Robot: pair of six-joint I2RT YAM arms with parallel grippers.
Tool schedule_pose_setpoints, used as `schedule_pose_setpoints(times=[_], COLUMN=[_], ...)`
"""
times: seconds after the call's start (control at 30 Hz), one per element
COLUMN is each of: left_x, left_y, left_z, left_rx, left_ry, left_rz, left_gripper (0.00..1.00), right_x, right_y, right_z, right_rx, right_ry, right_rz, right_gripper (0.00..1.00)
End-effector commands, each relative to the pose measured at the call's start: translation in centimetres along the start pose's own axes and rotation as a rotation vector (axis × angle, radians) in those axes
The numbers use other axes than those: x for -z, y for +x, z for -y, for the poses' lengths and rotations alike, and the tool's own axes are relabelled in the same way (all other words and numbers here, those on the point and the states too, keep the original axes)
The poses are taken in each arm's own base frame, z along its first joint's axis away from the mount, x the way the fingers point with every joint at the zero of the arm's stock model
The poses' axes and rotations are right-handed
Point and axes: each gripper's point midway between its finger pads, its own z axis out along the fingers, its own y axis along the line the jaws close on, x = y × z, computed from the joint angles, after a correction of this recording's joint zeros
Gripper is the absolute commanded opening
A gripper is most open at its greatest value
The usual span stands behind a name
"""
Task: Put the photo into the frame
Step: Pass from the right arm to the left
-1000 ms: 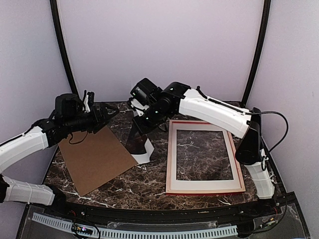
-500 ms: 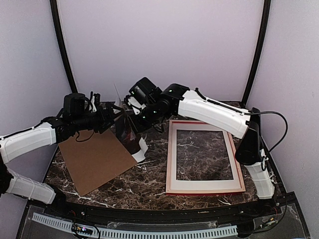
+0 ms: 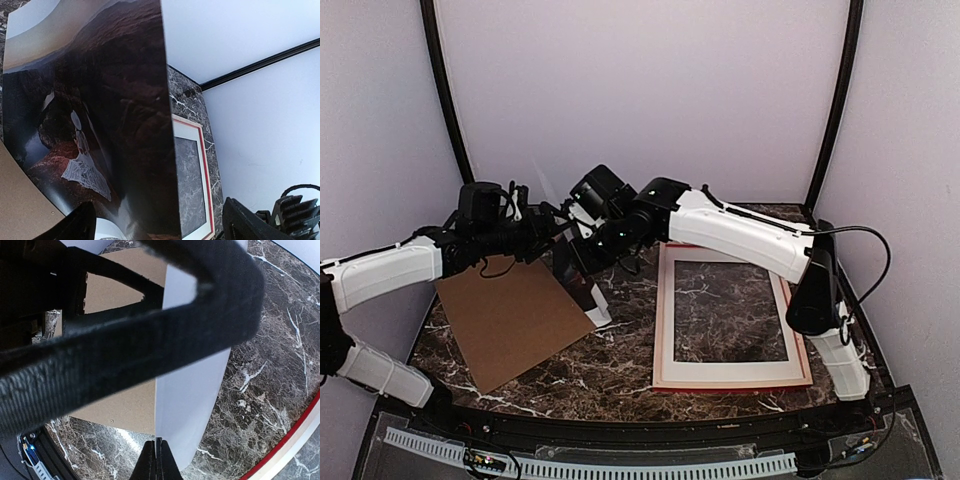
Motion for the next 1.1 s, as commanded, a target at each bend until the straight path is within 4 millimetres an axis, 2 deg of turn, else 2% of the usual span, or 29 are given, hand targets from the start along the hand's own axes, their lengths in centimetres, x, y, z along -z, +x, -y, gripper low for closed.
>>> schedule_pose_setpoints(times=[0.0,0.33,0.8,1.07], left_x=[-0.2,-1.1,-1.6,-2.0], left_y=[-0.9,-0.6,-0.5,-0.1], left_z=[0.9,-0.3,-0.4,-0.7], left_rx=[-0.036,-0.057,-0.097,-0.099], left_ry=[0.000,-0.045,-0.075,-0.083], left_rz=[0.018,0.010,-0.003,-0.016], left_gripper=[0.88,0.66,0.39,0.28], right_x=[-0.7,-1.7,-2.4,-2.3], right_y=[-0.3,0.2,0.7,0.6], right_z=[-1.1,-1.6,-1.9,-2.0], right_rx=[-0.014,-0.020,-0.022,-0.023], right_ry=[-0.014,-0.012,-0.019,-0.022], right_rz=[0.027,0.020,0.007,0.008], right_gripper=[0.00,0.00,0.00,0.00])
